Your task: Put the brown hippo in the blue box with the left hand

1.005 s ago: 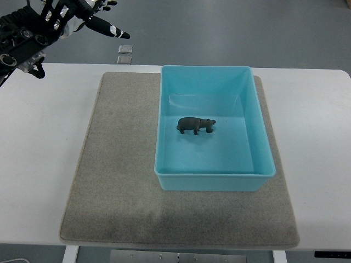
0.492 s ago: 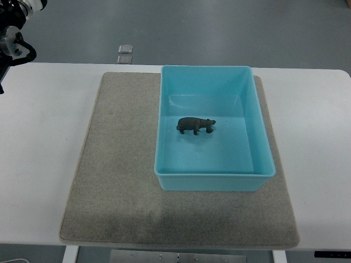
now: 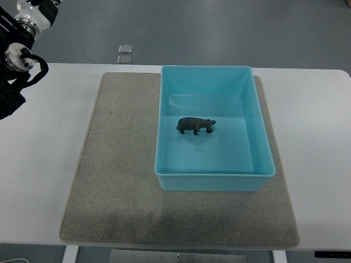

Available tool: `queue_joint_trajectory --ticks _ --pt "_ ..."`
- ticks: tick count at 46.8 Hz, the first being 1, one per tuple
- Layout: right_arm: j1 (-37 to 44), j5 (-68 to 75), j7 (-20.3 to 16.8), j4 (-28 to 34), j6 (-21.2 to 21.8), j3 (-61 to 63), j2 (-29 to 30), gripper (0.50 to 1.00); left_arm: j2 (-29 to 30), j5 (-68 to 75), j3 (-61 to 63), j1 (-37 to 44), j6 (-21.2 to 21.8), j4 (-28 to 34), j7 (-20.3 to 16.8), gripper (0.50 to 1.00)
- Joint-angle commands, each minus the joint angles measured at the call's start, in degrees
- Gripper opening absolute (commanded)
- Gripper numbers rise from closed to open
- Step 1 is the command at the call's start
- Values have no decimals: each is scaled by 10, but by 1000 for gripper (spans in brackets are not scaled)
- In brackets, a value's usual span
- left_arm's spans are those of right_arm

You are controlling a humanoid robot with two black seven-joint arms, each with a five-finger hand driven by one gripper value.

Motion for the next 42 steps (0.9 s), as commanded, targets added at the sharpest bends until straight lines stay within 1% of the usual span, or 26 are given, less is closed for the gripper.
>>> queue_joint_trajectory --ticks 1,11,28,36,42 --pt "0 0 0 0 0 0 0 936 -1 -11 -3 3 -14 -2 0 996" --pt "0 1 0 0 0 0 0 936 -1 -54 -21 7 -43 -3 0 996" --pt "-1 0 0 0 0 0 0 936 -2 -56 -22 14 -86 -2 -7 996" --pt "-1 0 0 0 0 0 0 936 -3 -58 -29 14 -97 -3 -10 996" --pt "0 0 0 0 0 0 0 936 -11 -57 -33 15 -89 -7 -12 994"
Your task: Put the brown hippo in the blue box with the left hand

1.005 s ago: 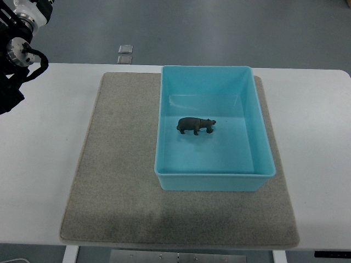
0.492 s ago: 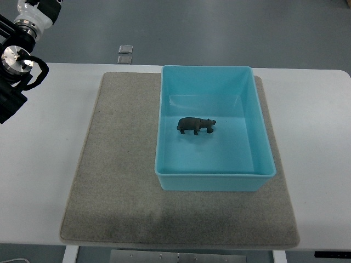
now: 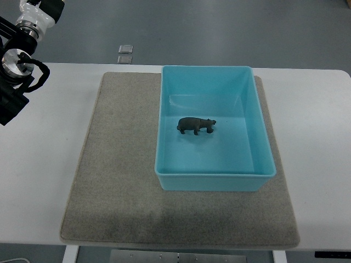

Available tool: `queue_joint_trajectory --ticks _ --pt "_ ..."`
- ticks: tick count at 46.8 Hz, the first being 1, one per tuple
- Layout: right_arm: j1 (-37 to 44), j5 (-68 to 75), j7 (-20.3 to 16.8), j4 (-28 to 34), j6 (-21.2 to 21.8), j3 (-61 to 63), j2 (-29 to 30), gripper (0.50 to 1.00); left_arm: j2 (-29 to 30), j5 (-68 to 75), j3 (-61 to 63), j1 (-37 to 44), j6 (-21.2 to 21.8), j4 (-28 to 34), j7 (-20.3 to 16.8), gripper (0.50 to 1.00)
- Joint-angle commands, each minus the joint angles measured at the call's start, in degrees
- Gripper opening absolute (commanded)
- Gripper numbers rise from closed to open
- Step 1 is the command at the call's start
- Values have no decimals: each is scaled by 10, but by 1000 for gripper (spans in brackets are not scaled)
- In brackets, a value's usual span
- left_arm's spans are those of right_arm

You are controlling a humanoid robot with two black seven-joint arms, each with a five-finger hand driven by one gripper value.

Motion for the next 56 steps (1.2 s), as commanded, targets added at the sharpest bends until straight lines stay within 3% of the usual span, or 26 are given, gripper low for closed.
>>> queue_joint_trajectory --ticks 1,56 --pt "0 0 0 0 0 0 0 936 -1 1 -2 1 7 -4 -1 996" --pt "0 -2 -1 5 6 0 0 936 0 11 -3 1 4 -4 -1 994"
